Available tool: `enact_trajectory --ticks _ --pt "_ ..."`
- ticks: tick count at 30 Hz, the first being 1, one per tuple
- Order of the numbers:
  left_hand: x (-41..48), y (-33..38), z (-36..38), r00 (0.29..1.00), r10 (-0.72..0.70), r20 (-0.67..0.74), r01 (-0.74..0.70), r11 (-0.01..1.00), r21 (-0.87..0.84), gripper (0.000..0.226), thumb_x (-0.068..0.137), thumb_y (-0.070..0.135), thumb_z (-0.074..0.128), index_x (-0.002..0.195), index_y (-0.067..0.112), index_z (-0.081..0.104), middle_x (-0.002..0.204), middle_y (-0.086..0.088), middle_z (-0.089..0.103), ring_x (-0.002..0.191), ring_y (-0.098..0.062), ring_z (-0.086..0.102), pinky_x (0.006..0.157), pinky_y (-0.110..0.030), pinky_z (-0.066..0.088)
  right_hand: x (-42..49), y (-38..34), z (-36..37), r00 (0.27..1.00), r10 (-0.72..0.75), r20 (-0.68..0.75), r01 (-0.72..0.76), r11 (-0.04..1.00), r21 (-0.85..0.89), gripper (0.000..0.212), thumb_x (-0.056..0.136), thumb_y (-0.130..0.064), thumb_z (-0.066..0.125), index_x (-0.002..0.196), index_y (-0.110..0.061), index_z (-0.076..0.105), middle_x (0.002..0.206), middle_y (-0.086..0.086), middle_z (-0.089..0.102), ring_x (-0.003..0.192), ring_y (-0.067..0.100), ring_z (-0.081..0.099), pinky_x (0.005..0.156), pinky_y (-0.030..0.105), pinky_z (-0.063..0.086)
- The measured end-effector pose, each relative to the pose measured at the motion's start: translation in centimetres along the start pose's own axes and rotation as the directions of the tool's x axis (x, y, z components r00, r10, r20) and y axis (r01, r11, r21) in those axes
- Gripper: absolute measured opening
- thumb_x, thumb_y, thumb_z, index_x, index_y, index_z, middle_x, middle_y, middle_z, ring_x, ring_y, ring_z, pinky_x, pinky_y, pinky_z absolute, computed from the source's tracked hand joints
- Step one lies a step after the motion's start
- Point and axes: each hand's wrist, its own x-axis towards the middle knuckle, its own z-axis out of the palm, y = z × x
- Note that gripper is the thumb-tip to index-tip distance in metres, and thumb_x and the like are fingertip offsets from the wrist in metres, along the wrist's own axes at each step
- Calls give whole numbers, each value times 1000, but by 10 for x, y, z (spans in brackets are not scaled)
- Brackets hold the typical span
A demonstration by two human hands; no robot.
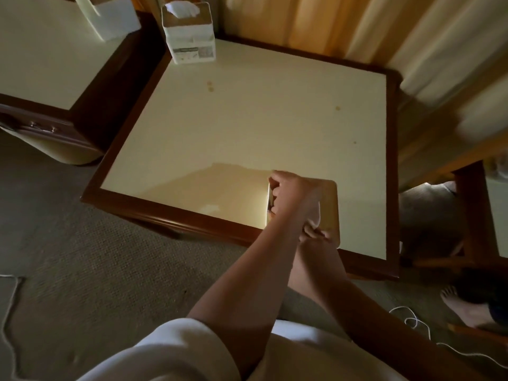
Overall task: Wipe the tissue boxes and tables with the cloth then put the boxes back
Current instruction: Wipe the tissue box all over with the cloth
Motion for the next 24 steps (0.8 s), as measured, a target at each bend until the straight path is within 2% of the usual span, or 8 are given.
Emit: enact_trajectory --ticks 4,6,8,12,15,17,19,24 --pt "4 7 -30 997 -11 81 23 989 -145 77 105 40 56 158 -4 21 157 -29 42 138 -40 52 125 -47 30 1 -3 -3 999 17 43 -15 998 -57 85 76 -44 58 150 -2 49 156 15 48 144 27 49 98 49 52" --pt "-3 10 -39 993 6 117 10 991 -131 109 93 53 72 162 4 3 140 -27 61 107 -37 72 93 -41 60 1 -3 -3 999 28 38 -26 998 -65 87 76 -46 52 151 -2 48 155 15 50 141 27 53 92 47 52" --pt "-10 13 -49 987 8 158 1 998 -60 124 88 60 76 163 12 -11 109 -26 68 63 -27 67 53 -28 59 0 -4 -3 999 37 25 -35 997 -68 87 75 -46 53 150 -3 49 152 15 53 139 28 55 91 47 50" --pt "-3 14 -49 976 -14 218 43 990 -133 125 82 65 79 161 22 -7 136 -27 53 100 -43 73 81 -54 64 0 -3 -1 1000 23 4 -23 998 -57 87 75 -45 56 150 -2 49 150 16 55 138 30 56 95 49 50" --pt "5 2 -39 983 2 183 20 993 -118 115 88 67 71 161 10 3 145 -23 56 124 -39 62 96 -41 53 2 -3 1 1000 6 -14 -6 999 -43 93 71 -43 67 151 0 47 151 17 54 137 29 56 95 48 53" --pt "3 -2 -40 979 5 202 10 997 -76 103 91 75 60 159 5 26 111 -19 71 94 -30 70 85 -40 56 2 -2 1 1000 4 -14 -5 999 -47 95 71 -43 69 152 0 45 152 17 52 138 29 55 97 48 53" --pt "8 -1 -49 959 14 284 8 997 -77 105 80 92 52 133 1 56 59 -8 58 49 -21 55 73 -38 56 0 -2 1 1000 8 -21 -9 999 -47 91 74 -44 63 152 0 45 154 17 51 141 29 52 96 48 51" --pt "19 8 -54 943 3 333 57 984 -171 124 59 97 63 134 -2 61 73 -10 62 54 -22 57 79 -42 54 0 -2 3 1000 25 -10 -26 999 -45 89 78 -46 55 154 -2 43 157 15 47 145 28 47 94 48 47"
